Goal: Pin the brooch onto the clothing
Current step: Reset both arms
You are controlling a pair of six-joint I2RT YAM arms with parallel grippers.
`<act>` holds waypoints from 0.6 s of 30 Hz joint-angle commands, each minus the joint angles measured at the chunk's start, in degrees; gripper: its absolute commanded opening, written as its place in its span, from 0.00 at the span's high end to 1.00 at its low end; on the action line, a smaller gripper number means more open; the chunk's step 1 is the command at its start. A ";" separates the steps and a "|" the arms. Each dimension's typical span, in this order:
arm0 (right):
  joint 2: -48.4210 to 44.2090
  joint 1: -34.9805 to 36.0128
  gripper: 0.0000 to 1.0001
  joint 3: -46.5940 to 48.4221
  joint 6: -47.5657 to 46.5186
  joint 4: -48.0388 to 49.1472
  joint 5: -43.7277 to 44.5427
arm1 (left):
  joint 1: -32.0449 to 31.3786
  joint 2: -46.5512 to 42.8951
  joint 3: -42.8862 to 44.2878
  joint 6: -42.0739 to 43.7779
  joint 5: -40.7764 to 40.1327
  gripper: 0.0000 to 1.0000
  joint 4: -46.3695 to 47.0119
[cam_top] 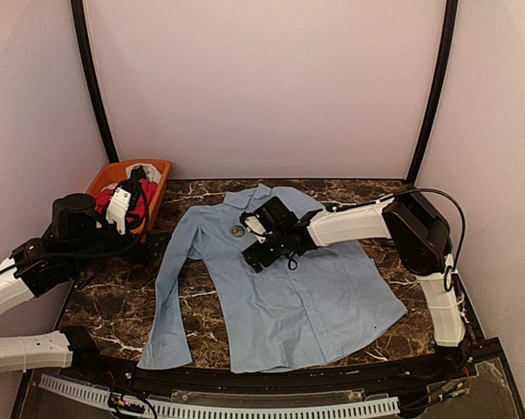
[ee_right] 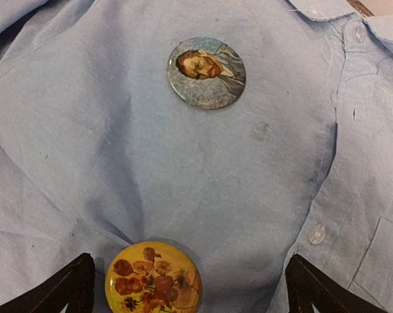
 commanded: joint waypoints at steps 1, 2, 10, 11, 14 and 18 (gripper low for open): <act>-4.86 0.25 0.02 -3.81 -1.01 1.80 4.59 | 0.29 0.32 -0.83 0.42 -0.04 0.01 -0.17; -6.04 0.24 0.01 -4.63 -0.92 2.67 4.23 | 0.25 0.41 -0.83 0.45 0.05 0.01 -0.11; -7.30 -1.42 0.01 -4.28 -2.31 2.25 4.15 | 0.27 0.22 -0.99 0.39 -0.28 0.01 -0.12; -7.02 -1.49 0.01 -4.37 -2.25 2.32 3.73 | 0.25 0.23 -0.96 0.39 -0.37 0.01 -0.13; -5.08 -1.56 0.01 -3.59 -2.57 1.60 4.07 | 0.30 0.37 -0.96 0.39 -0.62 0.01 -0.31; -2.05 -1.50 0.02 -2.22 -2.75 -0.59 3.54 | 0.32 0.61 -0.90 0.39 -1.07 0.01 -0.49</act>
